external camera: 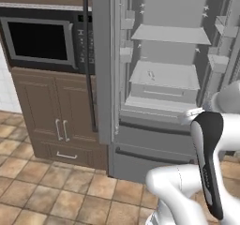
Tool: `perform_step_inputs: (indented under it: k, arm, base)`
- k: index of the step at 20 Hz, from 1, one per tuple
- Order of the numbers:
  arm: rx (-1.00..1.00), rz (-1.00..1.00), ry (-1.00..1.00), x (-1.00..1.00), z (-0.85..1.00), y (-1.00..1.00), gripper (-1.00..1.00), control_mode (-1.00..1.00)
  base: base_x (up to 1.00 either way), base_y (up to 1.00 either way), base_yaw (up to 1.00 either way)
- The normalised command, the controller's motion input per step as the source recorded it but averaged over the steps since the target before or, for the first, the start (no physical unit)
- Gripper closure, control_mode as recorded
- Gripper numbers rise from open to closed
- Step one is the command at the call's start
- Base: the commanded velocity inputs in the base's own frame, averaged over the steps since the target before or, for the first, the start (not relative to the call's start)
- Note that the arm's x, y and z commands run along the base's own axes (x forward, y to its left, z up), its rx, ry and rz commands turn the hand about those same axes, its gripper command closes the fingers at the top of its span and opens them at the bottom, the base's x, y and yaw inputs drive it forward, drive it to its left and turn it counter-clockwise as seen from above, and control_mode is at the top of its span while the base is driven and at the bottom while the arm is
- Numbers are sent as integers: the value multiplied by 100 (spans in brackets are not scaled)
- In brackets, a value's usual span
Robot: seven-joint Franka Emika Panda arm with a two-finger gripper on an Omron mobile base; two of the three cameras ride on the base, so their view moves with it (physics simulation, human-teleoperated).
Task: Take the cheese, fish, and lemon from the fridge and place them on the plate on the dining counter to create an appetizer plate.
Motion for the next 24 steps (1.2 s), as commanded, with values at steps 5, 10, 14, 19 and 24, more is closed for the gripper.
perform_step_inputs:
  k: [5, 10, 14, 19, 24]
  arm:
    - [0, 0, 0, 0, 0, 0, -100, 100]
    - [0, 0, 0, 0, 0, 0, -100, 100]
    - [0, 0, 0, 0, 0, 0, -100, 100]
    - [0, 0, 0, 0, 0, 0, -100, 100]
    - [0, 0, 0, 0, 0, 0, -100, 100]
  base:
    - [41, -1, 10]
    - [78, 15, 2]
    - [73, 5, 0]
    - [60, 0, 0]
    - [20, -18, 0]
